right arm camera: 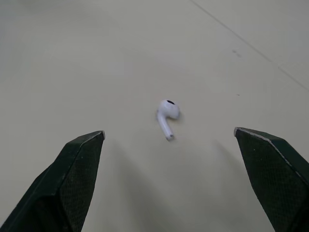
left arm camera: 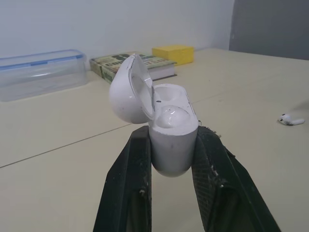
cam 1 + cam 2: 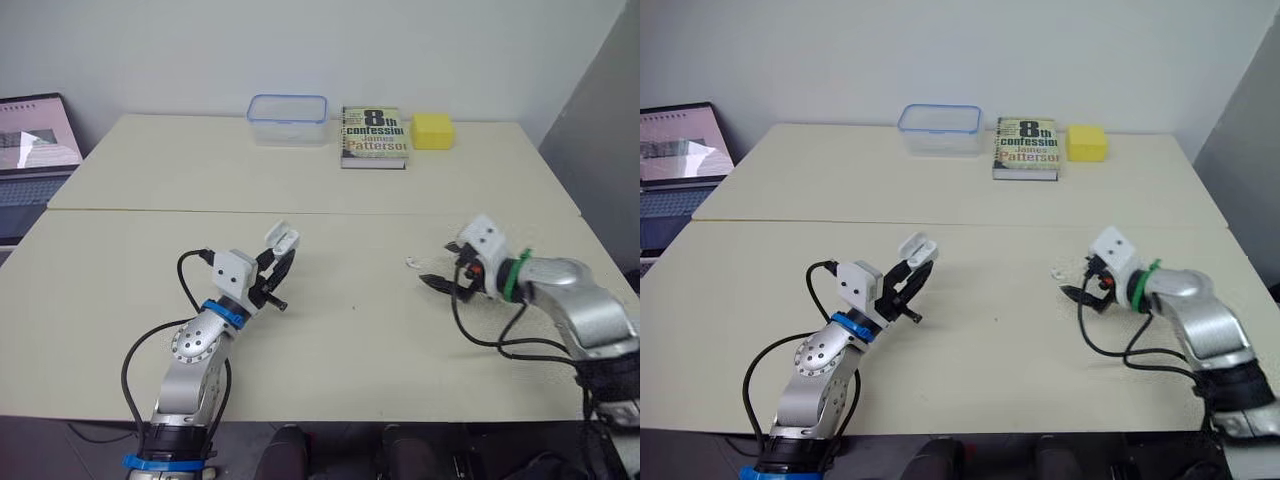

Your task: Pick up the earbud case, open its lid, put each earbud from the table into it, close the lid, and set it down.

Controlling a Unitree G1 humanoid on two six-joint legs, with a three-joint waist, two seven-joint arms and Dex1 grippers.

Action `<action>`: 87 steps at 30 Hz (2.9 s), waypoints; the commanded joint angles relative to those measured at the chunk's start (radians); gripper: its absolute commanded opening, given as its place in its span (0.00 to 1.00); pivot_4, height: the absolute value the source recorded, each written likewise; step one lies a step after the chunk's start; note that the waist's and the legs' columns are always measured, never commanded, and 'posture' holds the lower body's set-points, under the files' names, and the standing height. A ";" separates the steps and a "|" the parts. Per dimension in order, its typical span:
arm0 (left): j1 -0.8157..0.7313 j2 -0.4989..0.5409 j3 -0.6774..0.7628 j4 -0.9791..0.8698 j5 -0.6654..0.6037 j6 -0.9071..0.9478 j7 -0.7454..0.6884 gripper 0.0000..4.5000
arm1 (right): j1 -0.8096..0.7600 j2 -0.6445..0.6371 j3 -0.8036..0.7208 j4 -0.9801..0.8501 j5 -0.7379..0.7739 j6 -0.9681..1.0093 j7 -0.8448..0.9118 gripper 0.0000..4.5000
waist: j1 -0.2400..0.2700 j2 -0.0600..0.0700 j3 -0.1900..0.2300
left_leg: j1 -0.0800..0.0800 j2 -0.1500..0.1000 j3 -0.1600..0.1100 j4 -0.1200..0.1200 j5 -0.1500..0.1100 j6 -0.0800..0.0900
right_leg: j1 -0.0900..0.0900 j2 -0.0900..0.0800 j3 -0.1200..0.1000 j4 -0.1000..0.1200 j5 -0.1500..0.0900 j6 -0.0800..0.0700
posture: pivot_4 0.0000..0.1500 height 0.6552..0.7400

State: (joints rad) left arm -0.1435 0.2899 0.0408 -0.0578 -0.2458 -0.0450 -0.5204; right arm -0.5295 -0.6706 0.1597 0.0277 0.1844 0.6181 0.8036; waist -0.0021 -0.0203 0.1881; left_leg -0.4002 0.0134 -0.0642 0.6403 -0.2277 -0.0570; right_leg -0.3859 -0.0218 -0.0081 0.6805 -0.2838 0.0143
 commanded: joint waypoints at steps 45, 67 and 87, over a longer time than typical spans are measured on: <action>0.034 0.011 -0.025 -0.108 -0.004 0.032 0.005 0.17 | -0.125 -0.184 0.184 -0.248 -0.107 0.095 0.519 0.08 | 0.005 0.001 0.000 | -0.002 0.000 -0.003 -0.001 0.000 0.000 | -0.002 -0.001 -0.002 0.000 0.001 -0.001 | 1.00 0.86; 0.139 0.010 -0.041 -0.215 -0.009 0.077 0.008 0.17 | 0.311 -0.525 0.091 -0.352 -0.152 -0.092 0.496 0.08 | 0.001 0.001 0.000 | 0.001 0.001 0.002 0.000 0.000 0.000 | 0.000 0.000 0.000 -0.001 -0.002 0.004 | 1.00 0.86; 0.142 0.013 -0.036 -0.207 -0.004 0.081 0.011 0.17 | 0.345 -0.551 -0.090 -0.517 -0.044 0.019 0.478 0.78 | 0.003 0.000 0.000 | 0.000 0.001 0.000 0.000 0.000 0.000 | 0.000 0.000 -0.001 -0.001 -0.002 0.004 | 1.00 0.86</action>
State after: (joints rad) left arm 0.0048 0.3024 0.0041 -0.2303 -0.2476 0.0439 -0.5126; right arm -0.1987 -1.1958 0.1221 -0.4389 0.1188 0.6052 1.2839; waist 0.0009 -0.0205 0.1878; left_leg -0.3999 0.0145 -0.0640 0.6401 -0.2281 -0.0570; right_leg -0.3859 -0.0222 -0.0088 0.6795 -0.2859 0.0186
